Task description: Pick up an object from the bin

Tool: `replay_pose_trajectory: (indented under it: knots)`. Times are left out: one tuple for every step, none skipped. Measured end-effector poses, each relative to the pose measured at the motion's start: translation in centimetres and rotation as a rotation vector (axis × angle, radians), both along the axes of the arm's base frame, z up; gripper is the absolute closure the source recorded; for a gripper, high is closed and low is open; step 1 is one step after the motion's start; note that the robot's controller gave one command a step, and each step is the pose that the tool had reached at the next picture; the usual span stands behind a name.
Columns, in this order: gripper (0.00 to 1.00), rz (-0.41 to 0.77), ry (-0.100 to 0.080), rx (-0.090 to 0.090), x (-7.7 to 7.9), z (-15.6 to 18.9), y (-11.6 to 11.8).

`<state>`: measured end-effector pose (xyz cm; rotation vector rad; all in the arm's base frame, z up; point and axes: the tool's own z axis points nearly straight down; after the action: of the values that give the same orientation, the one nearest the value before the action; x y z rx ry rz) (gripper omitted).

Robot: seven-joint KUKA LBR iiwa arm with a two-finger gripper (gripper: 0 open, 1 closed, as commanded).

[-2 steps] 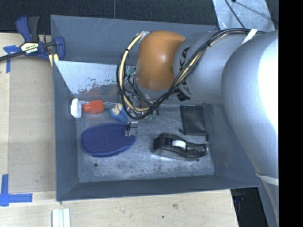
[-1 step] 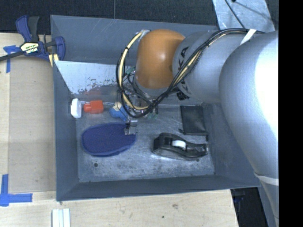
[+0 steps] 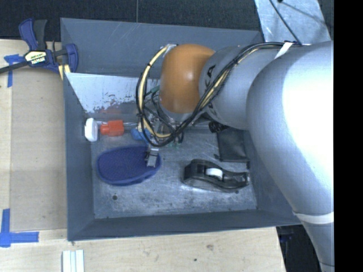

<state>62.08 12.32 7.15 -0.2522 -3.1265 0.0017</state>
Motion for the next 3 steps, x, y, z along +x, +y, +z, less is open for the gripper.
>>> replay_pose_trajectory:
  knots:
    - [0.0,0.001,-0.003,0.001,0.1,0.2,0.0]
    - [1.0,0.0,-0.006,0.002,0.3,0.4,0.0]
    - [1.0,-0.001,-0.015,0.003,0.5,6.7,-0.1]
